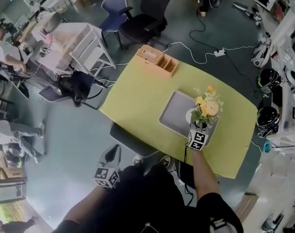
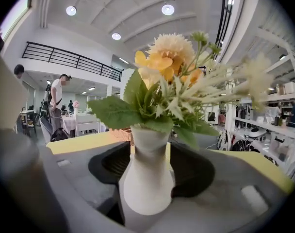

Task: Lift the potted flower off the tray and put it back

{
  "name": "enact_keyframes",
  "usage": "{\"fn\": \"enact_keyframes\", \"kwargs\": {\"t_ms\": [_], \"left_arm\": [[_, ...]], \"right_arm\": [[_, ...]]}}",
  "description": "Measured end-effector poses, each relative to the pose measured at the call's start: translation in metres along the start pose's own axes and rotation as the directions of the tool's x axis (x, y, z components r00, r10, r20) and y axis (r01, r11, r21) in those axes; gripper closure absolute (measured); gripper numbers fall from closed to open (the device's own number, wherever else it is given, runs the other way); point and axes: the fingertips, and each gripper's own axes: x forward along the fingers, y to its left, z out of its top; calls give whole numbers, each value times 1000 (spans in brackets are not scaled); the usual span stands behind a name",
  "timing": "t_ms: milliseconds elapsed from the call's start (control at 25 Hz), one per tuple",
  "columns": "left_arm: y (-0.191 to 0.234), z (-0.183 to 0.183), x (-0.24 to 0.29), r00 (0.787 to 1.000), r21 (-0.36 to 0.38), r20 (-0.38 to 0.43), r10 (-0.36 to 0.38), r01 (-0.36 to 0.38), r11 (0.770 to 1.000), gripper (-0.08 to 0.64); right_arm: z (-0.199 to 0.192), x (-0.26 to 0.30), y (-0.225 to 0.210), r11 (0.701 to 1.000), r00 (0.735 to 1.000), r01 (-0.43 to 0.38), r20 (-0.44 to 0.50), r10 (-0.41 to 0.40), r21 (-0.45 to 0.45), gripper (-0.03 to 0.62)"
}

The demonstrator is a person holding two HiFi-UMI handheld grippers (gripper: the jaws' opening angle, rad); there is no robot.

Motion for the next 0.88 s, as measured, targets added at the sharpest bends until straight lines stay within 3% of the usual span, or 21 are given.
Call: {"fn": "enact_keyframes", "kwargs": {"t_ms": [480,880], "left_arm": [[2,18,15,990,13,30,-141,140,990,552],[-12,41,38,950,68,37,-310,307,949,552]], "right_arm": [[-1,-73,3,997,995,72,-73,-70,22,333],[44,-162,24,990,994,102,-57,-97,98,333]]}}
